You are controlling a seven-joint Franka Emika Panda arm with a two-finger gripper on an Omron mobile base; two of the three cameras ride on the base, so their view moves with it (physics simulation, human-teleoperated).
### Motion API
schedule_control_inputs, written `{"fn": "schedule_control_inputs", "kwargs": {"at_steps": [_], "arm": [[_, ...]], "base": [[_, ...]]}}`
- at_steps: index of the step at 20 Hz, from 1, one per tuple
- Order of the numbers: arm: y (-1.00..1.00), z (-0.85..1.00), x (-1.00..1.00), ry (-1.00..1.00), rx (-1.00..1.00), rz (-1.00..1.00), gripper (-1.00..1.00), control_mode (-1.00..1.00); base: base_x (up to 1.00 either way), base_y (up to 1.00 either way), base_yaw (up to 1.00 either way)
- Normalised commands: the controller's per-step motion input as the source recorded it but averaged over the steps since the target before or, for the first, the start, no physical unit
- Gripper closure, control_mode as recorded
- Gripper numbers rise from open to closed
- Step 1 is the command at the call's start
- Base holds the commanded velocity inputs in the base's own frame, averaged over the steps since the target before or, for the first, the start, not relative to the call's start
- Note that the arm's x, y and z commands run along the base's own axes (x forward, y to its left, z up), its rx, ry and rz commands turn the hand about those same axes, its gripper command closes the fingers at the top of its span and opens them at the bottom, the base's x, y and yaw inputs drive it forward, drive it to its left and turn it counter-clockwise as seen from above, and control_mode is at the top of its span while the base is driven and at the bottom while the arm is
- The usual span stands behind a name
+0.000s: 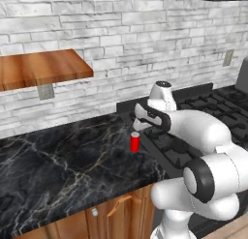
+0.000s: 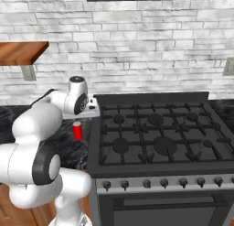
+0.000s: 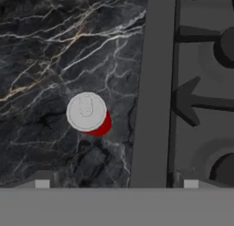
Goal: Four empty soda cans are scattered around the kitchen. Gather all the cans and cluster them next to the stove for recycling.
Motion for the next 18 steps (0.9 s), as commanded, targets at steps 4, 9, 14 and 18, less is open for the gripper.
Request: {"fn": "schedule_control_inputs", "kwargs": {"at_steps": [4,9,14,18], "arm": [[-0.83,0.15,-0.94,-0.03,0.1,0.01,-1.0,-1.0],[-0.64,0.26,-0.59,-0.15,0.18,0.11,-1.0,-1.0],[-0.33,0.16,-0.33,-0.3,0.26,0.12,-1.0,-1.0],[-0.21,0.04,-0.37,-0.3,0.1,0.04,-1.0,-1.0]], "base": [[0.0,0.0,0.0],[0.0,0.0,0.0],[0.0,0.0,0.0],[0.0,0.0,0.0]]}}
